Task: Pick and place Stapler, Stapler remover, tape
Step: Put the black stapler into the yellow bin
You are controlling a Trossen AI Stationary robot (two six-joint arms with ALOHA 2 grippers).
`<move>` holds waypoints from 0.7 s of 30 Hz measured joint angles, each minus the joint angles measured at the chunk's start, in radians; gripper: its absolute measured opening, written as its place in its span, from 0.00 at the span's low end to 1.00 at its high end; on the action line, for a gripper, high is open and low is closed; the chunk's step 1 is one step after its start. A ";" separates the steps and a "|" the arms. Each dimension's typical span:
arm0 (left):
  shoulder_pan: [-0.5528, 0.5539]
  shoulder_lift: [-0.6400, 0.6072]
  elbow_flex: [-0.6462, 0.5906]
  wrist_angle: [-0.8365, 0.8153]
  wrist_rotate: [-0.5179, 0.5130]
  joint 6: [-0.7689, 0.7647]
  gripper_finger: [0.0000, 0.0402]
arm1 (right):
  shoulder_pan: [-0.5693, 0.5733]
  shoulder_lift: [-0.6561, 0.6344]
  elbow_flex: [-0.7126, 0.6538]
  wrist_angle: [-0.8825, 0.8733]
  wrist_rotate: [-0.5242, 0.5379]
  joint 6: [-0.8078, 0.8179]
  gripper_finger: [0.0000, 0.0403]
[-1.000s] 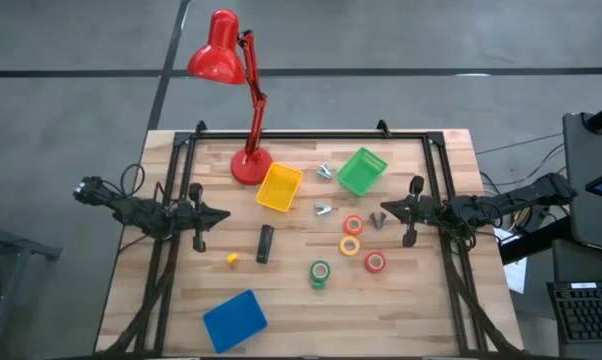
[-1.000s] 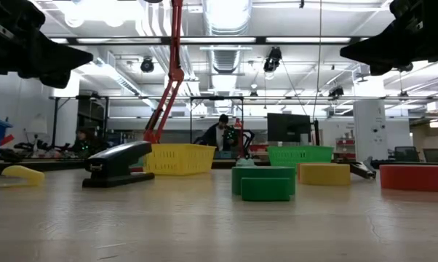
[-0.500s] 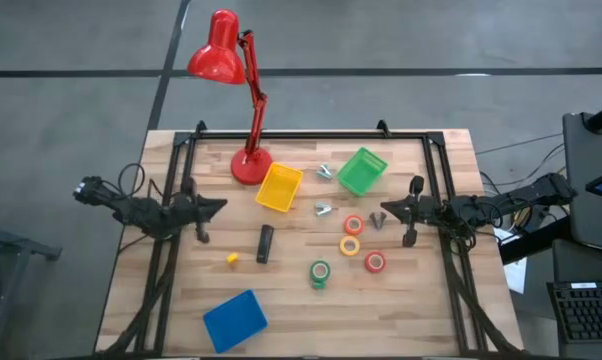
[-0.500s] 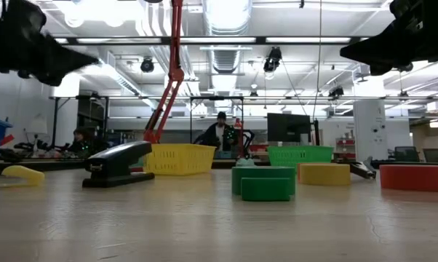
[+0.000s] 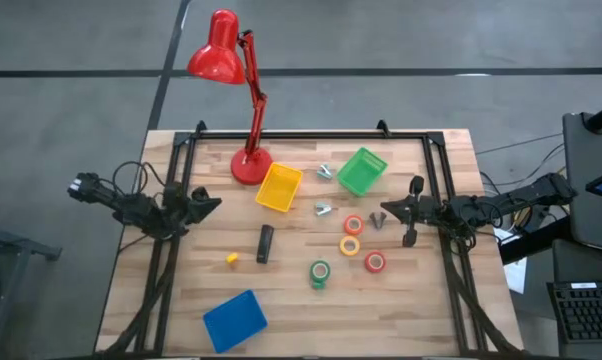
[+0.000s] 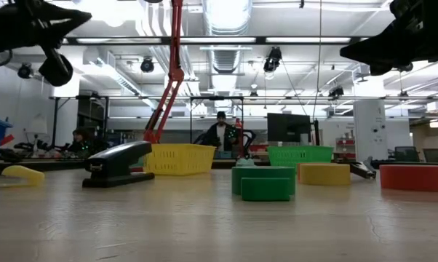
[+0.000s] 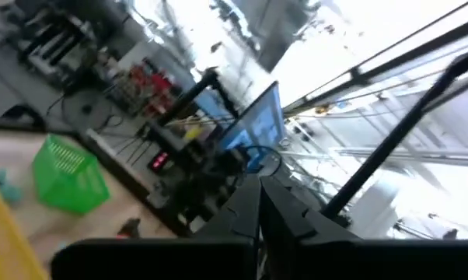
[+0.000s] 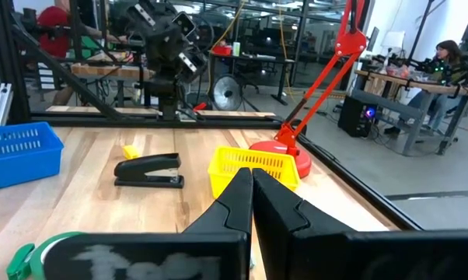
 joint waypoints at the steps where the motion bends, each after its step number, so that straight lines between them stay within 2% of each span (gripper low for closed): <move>1: -0.001 0.023 0.005 -0.010 0.004 -0.020 0.05 | 0.000 0.000 0.000 0.000 0.000 0.000 0.02; 4: -0.001 0.098 0.032 -0.029 0.029 -0.064 0.13 | 0.000 0.000 0.000 0.000 0.000 -0.001 0.02; 7: -0.001 0.193 0.085 -0.093 0.033 -0.108 0.26 | 0.000 0.000 0.000 0.000 0.000 -0.001 0.02; 11: 0.000 0.340 0.185 -0.246 0.012 -0.147 0.46 | 0.000 0.000 0.000 0.000 0.000 0.000 0.02; 15: 0.000 0.459 0.305 -0.473 -0.049 -0.222 0.63 | 0.000 0.000 0.000 0.000 0.000 0.001 0.02; 19: 0.000 0.568 0.394 -0.625 -0.094 -0.285 0.72 | 0.000 0.000 0.000 0.000 0.000 0.000 0.02; 21: 0.001 0.626 0.433 -0.642 -0.101 -0.322 0.74 | 0.000 0.000 0.000 0.000 0.000 0.000 0.02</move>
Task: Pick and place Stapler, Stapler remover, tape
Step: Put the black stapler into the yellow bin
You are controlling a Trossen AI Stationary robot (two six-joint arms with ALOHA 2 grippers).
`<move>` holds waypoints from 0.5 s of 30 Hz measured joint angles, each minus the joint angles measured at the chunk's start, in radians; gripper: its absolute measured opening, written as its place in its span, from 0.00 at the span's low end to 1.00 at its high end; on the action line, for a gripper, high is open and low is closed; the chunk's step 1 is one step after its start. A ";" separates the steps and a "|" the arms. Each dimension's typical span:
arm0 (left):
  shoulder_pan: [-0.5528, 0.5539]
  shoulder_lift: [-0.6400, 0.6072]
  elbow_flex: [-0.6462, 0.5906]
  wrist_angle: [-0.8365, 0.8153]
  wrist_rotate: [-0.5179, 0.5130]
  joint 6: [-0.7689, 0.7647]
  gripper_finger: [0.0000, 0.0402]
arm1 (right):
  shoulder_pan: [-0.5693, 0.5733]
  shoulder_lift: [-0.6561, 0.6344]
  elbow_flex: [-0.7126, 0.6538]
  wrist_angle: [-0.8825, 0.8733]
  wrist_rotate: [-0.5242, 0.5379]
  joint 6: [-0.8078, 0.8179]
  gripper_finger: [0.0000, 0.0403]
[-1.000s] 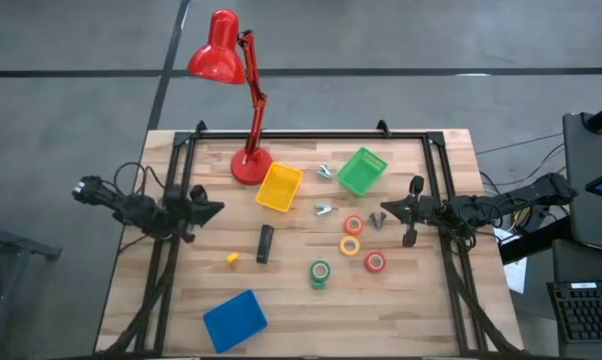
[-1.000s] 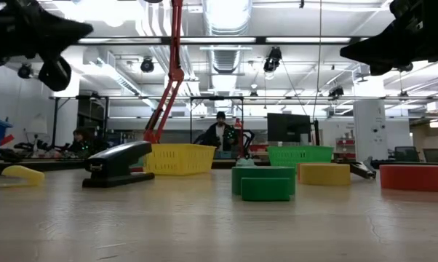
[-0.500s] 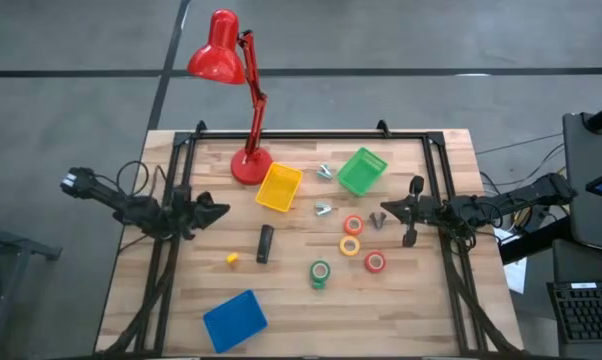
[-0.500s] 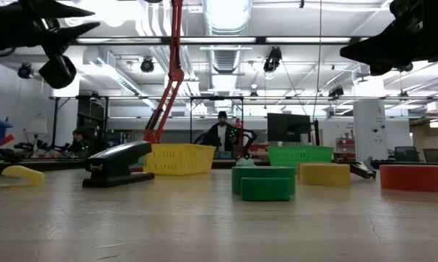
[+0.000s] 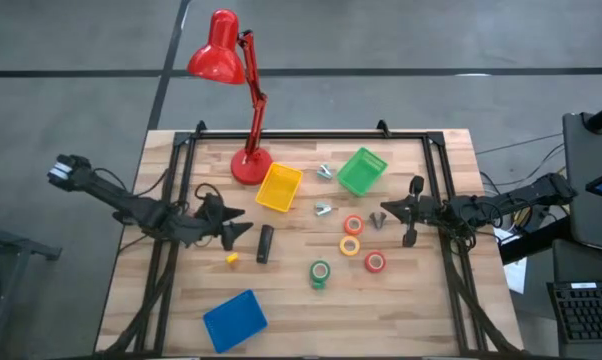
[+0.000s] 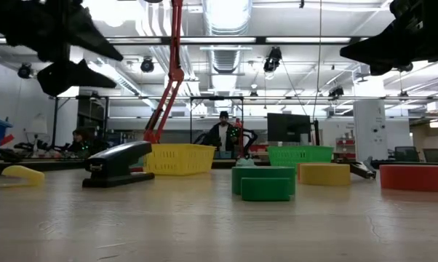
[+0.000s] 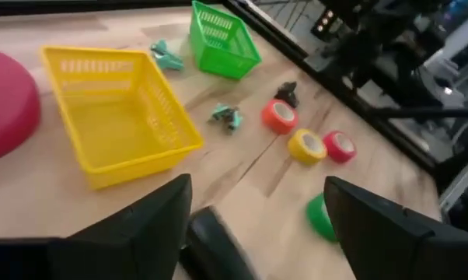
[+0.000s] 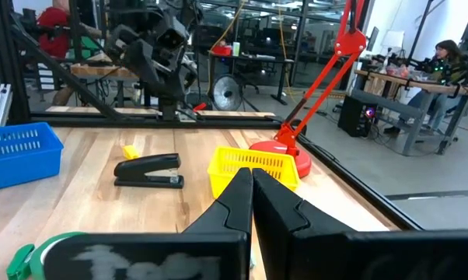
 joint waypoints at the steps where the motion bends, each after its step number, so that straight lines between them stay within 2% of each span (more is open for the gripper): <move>1: 0.000 0.031 0.014 -0.004 -0.007 -0.025 0.74 | 0.000 0.000 0.000 0.000 0.000 -0.001 0.02; 15: 0.001 0.378 0.164 -0.123 0.002 -0.089 0.74 | 0.000 0.000 0.000 0.000 0.000 -0.001 0.02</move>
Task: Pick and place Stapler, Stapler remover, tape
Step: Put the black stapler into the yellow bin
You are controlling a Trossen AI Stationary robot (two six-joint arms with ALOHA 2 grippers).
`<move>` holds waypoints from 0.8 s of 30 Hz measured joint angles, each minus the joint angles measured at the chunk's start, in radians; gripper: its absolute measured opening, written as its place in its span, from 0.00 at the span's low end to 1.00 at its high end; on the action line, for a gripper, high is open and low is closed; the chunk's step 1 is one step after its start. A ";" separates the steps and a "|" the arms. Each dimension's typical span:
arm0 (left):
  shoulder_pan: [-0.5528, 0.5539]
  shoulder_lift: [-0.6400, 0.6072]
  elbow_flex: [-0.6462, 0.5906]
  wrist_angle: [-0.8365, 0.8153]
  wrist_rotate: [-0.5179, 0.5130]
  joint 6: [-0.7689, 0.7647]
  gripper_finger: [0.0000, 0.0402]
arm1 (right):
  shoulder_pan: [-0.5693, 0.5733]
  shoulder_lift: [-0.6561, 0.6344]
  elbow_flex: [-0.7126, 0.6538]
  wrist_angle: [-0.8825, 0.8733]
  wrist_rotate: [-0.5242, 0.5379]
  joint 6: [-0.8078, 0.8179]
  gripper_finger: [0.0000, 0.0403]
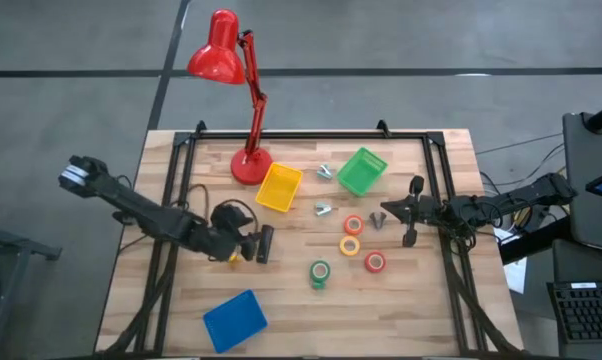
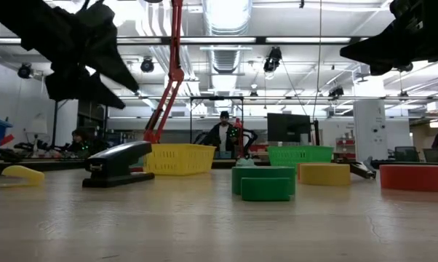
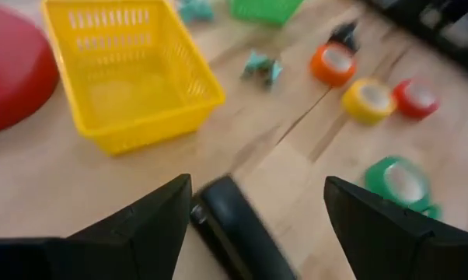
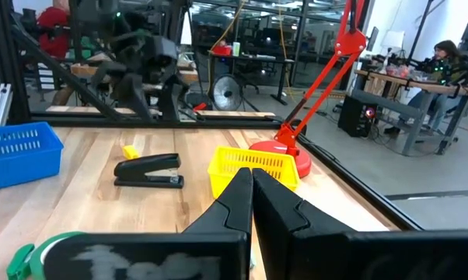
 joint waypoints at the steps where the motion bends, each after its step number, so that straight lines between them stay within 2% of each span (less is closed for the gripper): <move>1: 0.000 0.030 0.011 -0.001 0.007 -0.002 0.74 | 0.000 0.000 0.000 0.000 0.000 0.000 0.02; 6: 0.000 0.149 0.073 -0.024 0.028 -0.008 0.74 | 0.000 0.000 0.000 0.000 0.000 0.000 0.02; 13: 0.001 0.240 0.144 -0.188 0.012 -0.082 0.73 | 0.000 0.000 0.000 0.000 0.000 0.002 0.02; 24: 0.002 0.328 0.157 -0.159 0.030 -0.097 0.73 | 0.000 0.000 0.000 0.000 0.000 0.001 0.02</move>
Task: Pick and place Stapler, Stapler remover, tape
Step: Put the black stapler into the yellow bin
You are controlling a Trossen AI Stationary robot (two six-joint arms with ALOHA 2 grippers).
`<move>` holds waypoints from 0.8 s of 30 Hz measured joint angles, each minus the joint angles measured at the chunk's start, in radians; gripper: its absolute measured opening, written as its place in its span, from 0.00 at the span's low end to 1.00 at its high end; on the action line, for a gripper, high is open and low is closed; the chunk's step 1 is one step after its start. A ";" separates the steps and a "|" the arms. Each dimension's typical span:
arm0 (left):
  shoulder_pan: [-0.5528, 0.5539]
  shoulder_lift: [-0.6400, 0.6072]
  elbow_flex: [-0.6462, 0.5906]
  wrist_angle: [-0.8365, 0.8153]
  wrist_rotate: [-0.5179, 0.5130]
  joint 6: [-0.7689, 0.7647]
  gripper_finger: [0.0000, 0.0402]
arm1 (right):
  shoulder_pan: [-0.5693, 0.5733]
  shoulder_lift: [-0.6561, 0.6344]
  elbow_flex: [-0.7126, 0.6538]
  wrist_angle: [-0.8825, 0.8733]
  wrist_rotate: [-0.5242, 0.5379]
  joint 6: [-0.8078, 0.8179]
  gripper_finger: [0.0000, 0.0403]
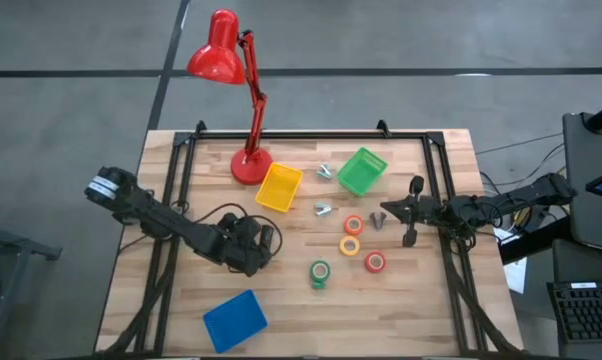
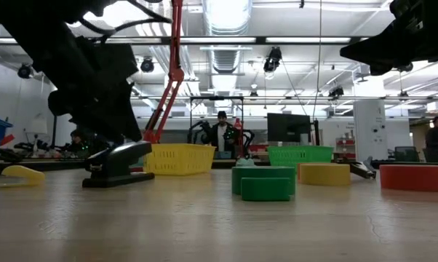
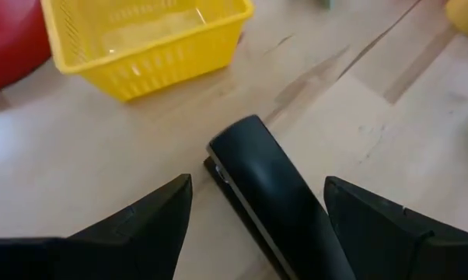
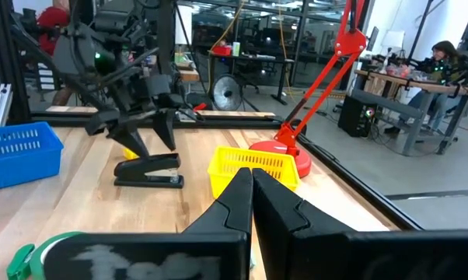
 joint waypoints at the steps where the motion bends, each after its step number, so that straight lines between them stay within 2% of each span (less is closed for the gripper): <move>1: 0.000 0.006 -0.001 0.008 0.005 0.000 0.73 | 0.000 0.000 0.000 0.000 0.000 -0.001 0.02; 14: 0.004 0.080 0.000 0.039 0.047 0.015 0.72 | 0.000 0.000 0.000 0.000 0.000 0.000 0.02; 24: 0.005 0.077 -0.001 0.050 0.067 0.021 0.56 | 0.000 0.000 0.000 0.000 0.000 0.000 0.02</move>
